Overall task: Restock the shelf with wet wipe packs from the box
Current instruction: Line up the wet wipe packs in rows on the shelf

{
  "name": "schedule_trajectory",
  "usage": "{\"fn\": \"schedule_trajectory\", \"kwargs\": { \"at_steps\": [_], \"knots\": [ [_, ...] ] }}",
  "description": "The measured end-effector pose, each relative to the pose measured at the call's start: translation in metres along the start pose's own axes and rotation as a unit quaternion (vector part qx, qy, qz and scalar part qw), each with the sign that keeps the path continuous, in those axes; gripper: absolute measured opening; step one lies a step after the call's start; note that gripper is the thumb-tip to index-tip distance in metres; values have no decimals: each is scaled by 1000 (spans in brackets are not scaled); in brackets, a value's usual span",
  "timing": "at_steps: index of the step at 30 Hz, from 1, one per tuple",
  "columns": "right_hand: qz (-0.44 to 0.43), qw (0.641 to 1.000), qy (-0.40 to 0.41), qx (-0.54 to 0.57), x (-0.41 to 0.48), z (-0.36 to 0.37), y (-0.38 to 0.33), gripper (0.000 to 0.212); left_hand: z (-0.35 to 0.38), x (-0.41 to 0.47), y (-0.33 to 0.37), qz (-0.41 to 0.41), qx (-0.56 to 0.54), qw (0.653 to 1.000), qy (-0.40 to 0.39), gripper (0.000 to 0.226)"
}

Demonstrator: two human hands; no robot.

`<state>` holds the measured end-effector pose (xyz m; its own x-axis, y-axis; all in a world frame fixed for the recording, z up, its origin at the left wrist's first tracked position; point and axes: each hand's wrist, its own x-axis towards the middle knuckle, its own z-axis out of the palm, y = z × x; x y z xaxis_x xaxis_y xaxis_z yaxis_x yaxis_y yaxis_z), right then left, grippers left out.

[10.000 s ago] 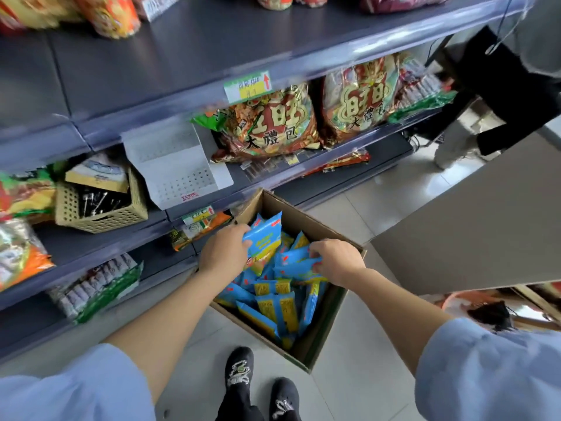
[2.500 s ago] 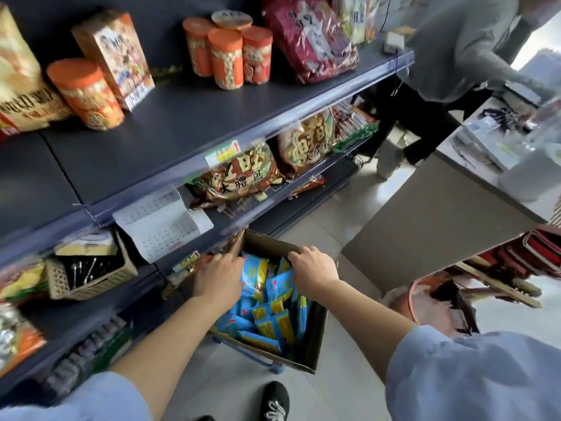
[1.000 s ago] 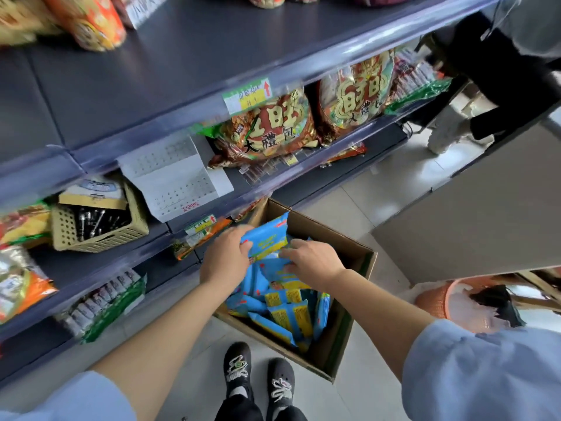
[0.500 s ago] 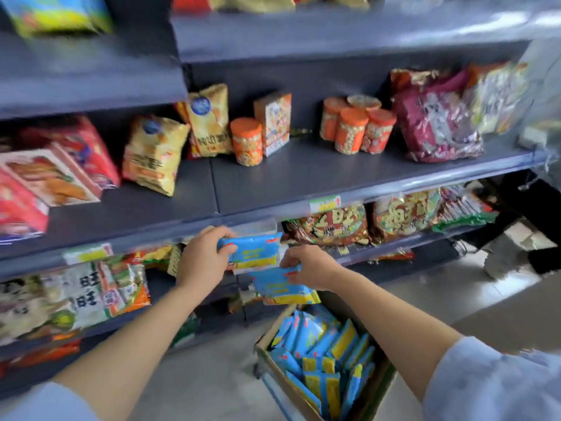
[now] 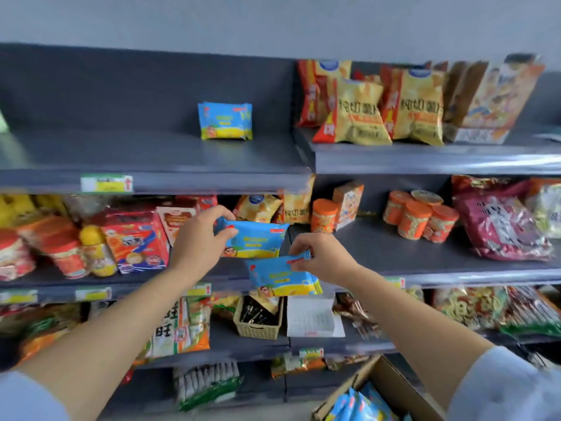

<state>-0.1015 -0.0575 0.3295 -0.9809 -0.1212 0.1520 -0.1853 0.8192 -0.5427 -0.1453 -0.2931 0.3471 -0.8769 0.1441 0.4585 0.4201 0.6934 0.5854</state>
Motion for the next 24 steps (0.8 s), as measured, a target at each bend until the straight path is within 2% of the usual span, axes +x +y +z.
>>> {"fn": "schedule_trajectory", "kwargs": {
  "at_steps": [6,13,17,24],
  "knots": [
    [-62,997,28,-26,30,-16,-68,11,-68,28,-13,31,-23,999,28,15],
    [-110,990,89,7,59,-31,-123,13,-124,65,-18,60,-58,994,69,15],
    [-115,985,126,35,77,-42,-138,13,-139,95,-20,52,-81,992,81,19],
    [-126,978,148,70,126,-73,-141,14,-135,157,-18,30,-108,989,97,11]
  ]
}}
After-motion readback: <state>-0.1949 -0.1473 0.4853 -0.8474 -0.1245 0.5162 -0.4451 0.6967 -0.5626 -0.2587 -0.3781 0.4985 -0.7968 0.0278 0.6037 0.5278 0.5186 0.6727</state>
